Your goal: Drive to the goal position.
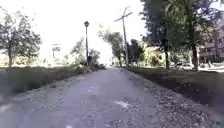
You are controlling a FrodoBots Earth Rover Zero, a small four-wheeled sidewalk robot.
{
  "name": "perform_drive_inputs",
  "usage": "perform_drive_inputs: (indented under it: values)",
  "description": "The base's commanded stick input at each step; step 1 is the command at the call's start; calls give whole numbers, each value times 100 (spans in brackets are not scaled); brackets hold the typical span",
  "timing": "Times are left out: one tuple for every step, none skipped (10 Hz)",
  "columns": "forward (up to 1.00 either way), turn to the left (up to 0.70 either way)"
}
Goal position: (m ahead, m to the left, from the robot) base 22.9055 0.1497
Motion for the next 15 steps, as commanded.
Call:
perform_drive_inputs:
  values:
    - [100,0]
    - [100,0]
    - [100,0]
    - [100,0]
    - [100,0]
    - [100,0]
    - [100,-31]
    - [100,-40]
    - [100,-32]
    - [100,-10]
    - [100,0]
    - [100,0]
    - [100,0]
    - [100,0]
    - [100,0]
